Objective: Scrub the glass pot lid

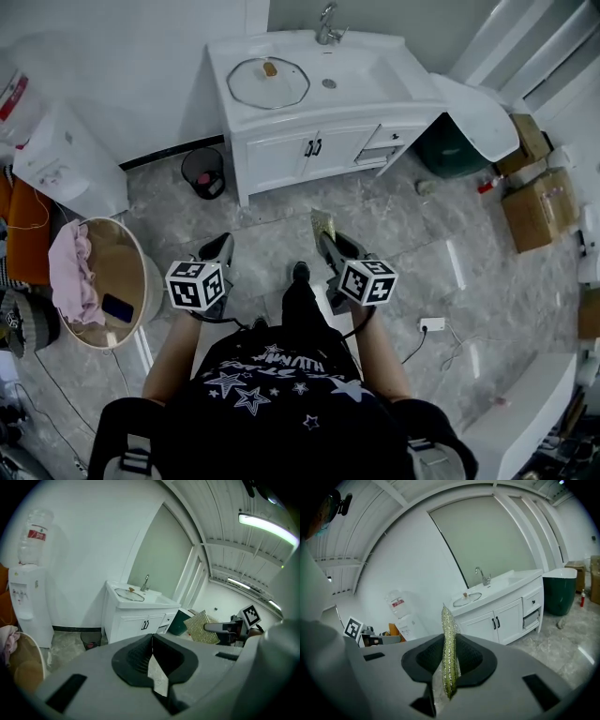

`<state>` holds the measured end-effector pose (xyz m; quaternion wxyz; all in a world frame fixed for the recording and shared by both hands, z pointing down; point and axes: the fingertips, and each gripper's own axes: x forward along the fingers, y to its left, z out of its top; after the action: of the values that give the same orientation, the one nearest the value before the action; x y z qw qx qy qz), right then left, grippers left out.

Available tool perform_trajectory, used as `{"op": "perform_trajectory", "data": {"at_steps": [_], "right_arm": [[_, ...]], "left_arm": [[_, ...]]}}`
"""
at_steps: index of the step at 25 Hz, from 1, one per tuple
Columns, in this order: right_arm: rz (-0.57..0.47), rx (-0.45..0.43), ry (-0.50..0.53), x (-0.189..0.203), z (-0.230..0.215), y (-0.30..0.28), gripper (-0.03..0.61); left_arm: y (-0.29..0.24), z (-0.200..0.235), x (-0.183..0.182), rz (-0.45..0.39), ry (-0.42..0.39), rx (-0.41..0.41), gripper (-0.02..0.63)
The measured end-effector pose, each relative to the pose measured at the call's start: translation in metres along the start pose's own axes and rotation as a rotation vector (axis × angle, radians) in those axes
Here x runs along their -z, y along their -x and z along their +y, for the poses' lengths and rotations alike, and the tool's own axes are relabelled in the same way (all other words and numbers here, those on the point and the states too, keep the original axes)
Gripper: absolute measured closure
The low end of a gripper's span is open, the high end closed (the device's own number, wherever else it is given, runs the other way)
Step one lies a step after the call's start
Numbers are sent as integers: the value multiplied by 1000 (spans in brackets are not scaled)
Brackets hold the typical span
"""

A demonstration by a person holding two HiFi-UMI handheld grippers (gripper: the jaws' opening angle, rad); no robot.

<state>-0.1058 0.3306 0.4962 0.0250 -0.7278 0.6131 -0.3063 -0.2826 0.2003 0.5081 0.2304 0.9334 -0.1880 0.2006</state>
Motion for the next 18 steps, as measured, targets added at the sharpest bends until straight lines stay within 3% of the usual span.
{"op": "perform_trajectory", "data": {"at_steps": [18], "right_arm": [[50, -105, 1, -130, -124, -131, 509]], "left_arm": [[-152, 36, -118, -43, 70, -149, 604]]}}
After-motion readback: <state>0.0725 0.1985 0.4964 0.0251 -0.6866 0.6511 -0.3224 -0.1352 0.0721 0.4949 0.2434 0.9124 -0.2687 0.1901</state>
